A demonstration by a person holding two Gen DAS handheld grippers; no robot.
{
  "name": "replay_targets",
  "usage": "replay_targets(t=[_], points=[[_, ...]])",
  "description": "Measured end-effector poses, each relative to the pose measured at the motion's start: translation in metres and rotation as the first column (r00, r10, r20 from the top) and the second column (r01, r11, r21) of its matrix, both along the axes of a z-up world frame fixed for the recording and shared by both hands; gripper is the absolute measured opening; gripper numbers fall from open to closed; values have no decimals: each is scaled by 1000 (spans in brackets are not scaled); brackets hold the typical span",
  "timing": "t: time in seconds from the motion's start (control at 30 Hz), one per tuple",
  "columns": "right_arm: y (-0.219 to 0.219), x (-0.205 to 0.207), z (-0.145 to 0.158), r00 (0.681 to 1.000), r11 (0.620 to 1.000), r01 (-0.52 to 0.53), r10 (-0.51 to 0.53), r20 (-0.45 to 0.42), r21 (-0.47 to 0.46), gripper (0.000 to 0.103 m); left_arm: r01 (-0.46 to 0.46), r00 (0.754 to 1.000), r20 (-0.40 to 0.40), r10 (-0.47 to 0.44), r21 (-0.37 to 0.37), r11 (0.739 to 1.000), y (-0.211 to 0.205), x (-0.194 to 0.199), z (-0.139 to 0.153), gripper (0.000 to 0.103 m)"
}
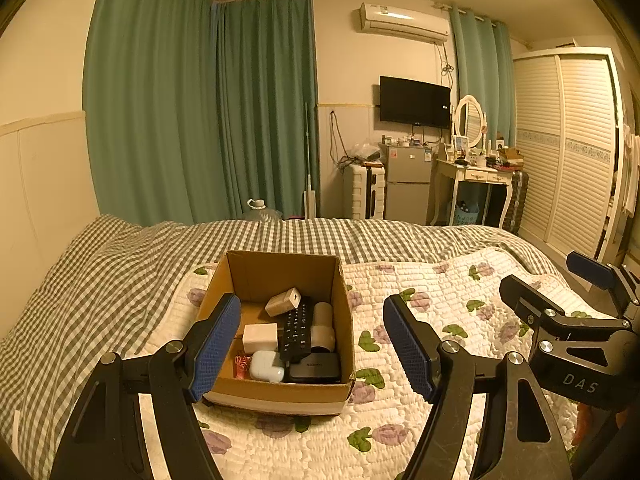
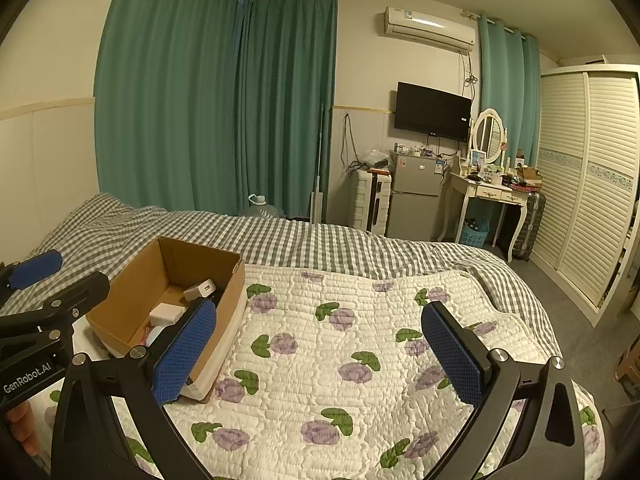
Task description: Organize rigid objects
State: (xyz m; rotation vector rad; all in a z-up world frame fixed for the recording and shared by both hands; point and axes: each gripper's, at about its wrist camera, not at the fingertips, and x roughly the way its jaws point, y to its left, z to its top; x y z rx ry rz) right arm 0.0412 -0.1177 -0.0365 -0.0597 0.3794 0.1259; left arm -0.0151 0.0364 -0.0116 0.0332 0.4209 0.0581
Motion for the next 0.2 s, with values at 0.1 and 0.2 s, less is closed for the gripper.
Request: replay_targets(t=[0.1, 0.2], points=[[0, 0, -2, 1000, 1000, -2, 2, -5, 0, 103, 2, 1000, -5, -2, -1, 1000, 0, -1, -2, 76], [1, 0, -3, 1000, 1000, -3, 3, -8, 0, 103, 6, 1000, -4, -6, 1, 1000, -1, 0, -2, 76]])
